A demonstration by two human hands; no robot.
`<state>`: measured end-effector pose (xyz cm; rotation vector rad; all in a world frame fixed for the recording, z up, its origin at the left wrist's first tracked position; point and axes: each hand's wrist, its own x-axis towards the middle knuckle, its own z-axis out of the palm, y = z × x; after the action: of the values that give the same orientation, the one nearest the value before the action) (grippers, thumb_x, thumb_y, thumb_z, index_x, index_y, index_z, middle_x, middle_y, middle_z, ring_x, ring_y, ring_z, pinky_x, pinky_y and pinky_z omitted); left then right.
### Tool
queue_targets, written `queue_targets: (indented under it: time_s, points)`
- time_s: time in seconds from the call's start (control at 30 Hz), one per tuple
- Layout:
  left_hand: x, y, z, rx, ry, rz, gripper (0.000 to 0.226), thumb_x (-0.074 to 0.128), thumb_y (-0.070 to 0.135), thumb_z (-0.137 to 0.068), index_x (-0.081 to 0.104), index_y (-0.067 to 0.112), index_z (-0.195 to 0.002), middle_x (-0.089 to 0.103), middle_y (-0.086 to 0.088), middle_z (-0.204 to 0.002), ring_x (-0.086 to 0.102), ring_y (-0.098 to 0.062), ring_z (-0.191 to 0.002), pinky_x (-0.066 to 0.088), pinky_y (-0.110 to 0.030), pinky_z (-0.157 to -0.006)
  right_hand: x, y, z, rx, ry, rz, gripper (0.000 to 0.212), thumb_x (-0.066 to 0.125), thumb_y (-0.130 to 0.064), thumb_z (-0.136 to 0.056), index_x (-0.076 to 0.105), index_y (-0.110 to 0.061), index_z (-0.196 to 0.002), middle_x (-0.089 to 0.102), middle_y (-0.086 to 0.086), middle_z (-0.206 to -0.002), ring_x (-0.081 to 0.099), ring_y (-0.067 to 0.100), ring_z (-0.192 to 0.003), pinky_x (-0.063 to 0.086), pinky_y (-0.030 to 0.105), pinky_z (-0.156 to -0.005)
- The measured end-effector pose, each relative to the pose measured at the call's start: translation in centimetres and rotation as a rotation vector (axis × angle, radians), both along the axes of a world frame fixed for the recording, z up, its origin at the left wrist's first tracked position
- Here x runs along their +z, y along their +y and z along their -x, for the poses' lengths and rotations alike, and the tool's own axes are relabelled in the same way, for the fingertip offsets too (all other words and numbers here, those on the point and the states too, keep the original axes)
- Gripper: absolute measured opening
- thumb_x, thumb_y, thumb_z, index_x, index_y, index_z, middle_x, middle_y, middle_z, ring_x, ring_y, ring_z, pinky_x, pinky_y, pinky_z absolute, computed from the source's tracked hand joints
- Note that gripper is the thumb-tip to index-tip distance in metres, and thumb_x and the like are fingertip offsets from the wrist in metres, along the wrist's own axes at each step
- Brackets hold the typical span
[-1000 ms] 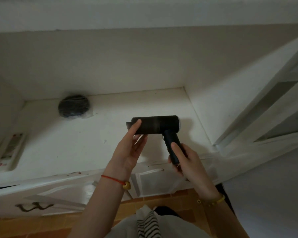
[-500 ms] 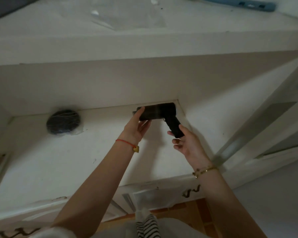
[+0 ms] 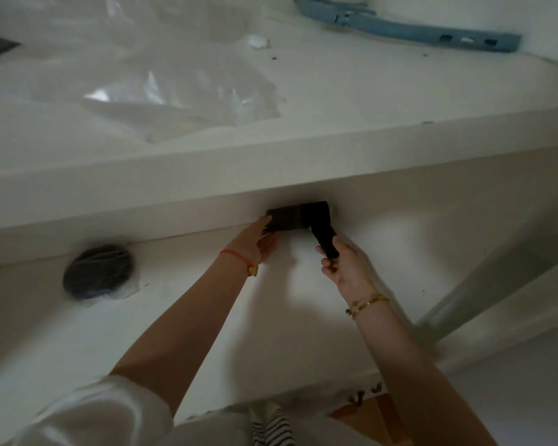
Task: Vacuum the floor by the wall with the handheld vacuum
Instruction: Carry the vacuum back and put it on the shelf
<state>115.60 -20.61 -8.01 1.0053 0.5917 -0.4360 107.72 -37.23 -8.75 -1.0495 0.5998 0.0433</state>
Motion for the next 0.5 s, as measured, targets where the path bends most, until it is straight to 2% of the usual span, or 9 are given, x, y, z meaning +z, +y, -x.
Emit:
queue_targets:
  time_s: [0.13,0.27,0.4,0.5]
  points:
    - [-0.7,-0.7,-1.3,-0.026,0.006,-0.027,0.010,0.066,0.018,-0.091,0.060,0.010,-0.090,0.060,-0.006,-0.083,0.059,-0.016,-0.069,0.054,-0.021,-0.041,-0.6,-0.7,-1.3,-0.024,0.044,0.006,0.032,0.044,-0.022,-0.102,0.052,-0.011,-0.131,0.064,0.014,-0.090,0.040,0.013,-0.050,0.040,0.020,-0.042]
    - [-1.3,-0.9,-2.0,-0.039,0.011,-0.059,0.014,0.064,0.018,-0.092,0.059,0.010,-0.083,0.058,-0.006,-0.078,0.057,-0.015,-0.067,0.054,-0.021,-0.041,-1.0,-0.9,-2.1,-0.027,0.078,0.008,0.039,0.042,-0.025,-0.102,0.047,-0.008,-0.137,0.062,0.013,-0.089,0.038,0.013,-0.048,0.037,0.020,-0.041]
    - [-1.9,-0.9,-2.0,-0.039,-0.007,-0.049,0.010,0.063,0.018,-0.093,0.061,0.008,-0.094,0.060,-0.007,-0.080,0.061,-0.015,-0.064,0.055,-0.021,-0.042,-0.8,-0.8,-2.2,-0.024,0.101,-0.016,0.039,0.042,-0.026,-0.103,0.047,-0.004,-0.135,0.059,0.012,-0.086,0.035,0.014,-0.051,0.034,0.018,-0.037]
    - [-2.4,-1.0,-1.9,-0.014,-0.035,-0.026,0.020,0.063,0.018,-0.093,0.059,0.008,-0.110,0.063,-0.008,-0.083,0.067,-0.013,-0.046,0.054,-0.022,-0.043,-0.7,-0.8,-2.1,-0.021,0.095,-0.019,0.041,0.042,-0.027,-0.102,0.046,-0.006,-0.137,0.060,0.012,-0.089,0.036,0.014,-0.052,0.035,0.017,-0.035]
